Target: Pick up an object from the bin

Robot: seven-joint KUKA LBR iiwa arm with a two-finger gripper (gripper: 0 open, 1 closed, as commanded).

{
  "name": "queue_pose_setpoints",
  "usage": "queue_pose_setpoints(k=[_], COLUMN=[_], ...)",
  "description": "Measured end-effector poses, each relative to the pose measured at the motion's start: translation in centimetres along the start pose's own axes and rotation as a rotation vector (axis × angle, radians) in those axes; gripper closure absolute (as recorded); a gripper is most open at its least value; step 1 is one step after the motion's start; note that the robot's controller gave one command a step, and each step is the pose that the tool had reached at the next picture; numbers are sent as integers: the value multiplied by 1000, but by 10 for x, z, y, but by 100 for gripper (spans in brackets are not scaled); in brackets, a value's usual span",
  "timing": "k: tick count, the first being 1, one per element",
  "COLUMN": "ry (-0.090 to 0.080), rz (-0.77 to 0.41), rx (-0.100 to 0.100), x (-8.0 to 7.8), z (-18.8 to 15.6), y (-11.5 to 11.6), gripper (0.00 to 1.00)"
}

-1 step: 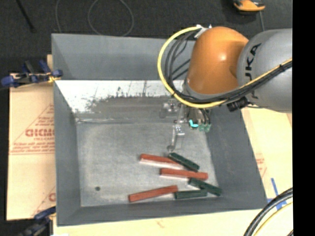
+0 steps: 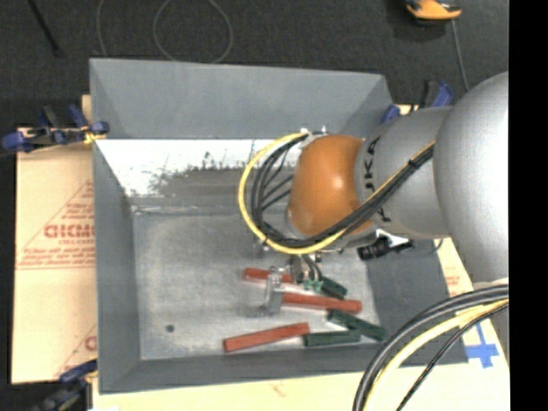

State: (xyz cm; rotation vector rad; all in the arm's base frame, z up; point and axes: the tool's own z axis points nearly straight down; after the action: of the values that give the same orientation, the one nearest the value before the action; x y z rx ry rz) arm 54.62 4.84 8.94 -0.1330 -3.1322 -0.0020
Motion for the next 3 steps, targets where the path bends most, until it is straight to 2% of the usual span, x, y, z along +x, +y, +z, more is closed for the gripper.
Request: queue_pose_setpoints(k=[1, 2, 3], ry=[-9, -8, -9], rz=[1, 2, -77], rx=[-2, -2, 3], x=[-3, -3, 24], z=[-5, -5, 19], y=[0, 0, -58], gripper=[100, 0, 0])
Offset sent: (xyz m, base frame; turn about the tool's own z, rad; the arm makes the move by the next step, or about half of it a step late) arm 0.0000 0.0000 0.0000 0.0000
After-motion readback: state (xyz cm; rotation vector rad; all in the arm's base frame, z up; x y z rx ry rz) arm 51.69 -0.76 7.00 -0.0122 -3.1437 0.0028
